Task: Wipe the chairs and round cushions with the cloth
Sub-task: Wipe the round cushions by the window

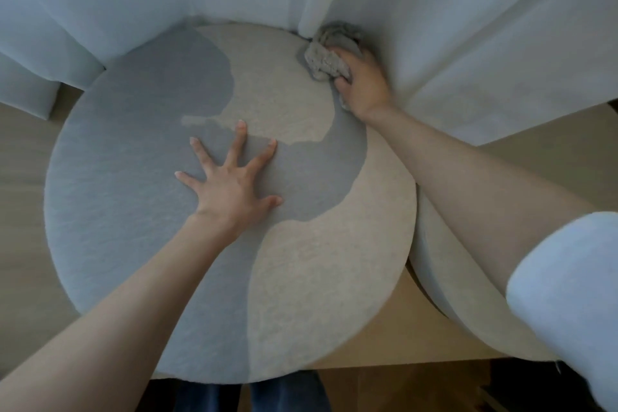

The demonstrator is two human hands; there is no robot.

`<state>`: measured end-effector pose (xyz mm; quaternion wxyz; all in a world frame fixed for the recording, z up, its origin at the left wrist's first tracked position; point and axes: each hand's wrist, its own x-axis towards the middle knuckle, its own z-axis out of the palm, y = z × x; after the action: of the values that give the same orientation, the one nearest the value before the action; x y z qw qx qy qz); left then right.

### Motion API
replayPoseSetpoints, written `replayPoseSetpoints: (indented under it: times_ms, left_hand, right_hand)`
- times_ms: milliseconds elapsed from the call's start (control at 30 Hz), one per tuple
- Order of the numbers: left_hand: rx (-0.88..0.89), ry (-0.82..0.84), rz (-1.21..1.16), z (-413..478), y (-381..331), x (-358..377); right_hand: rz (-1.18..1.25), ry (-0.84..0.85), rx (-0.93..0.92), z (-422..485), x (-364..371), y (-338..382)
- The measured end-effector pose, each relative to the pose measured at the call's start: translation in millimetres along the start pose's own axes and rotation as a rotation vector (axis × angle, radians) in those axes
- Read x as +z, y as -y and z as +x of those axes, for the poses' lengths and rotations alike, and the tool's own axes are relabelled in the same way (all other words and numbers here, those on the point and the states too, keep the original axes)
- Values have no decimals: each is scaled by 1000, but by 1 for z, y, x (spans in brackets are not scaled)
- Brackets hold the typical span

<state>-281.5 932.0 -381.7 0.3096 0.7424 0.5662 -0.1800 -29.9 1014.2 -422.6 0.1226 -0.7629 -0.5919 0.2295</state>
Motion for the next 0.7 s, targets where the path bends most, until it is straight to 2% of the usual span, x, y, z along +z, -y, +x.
replayPoseSetpoints:
  times_ms: [100,200,367,500,600,700]
  left_hand:
    - [-1,15,-10,-1,0,-2]
    - [-11,34,-24,-1,-2,-5]
    - [-9,46,-38,-4,-3,-8]
    - [-7,56,-43,-5,-3,-8]
    - [-11,62,-43,-6,-2,-10]
    - [-2,69,-58,-7,-3,-11]
  right_hand:
    - [74,-75,-40,-34,-5,-5]
    - [77,-81,-141,-96,-4,-28]
    - [124,-30,-55,-232,5,-65]
    - [159,10,22,-318,10,-68]
    - [154,29,52,-334,-2,-57]
    - [193,-54,12,-306,-24,-30]
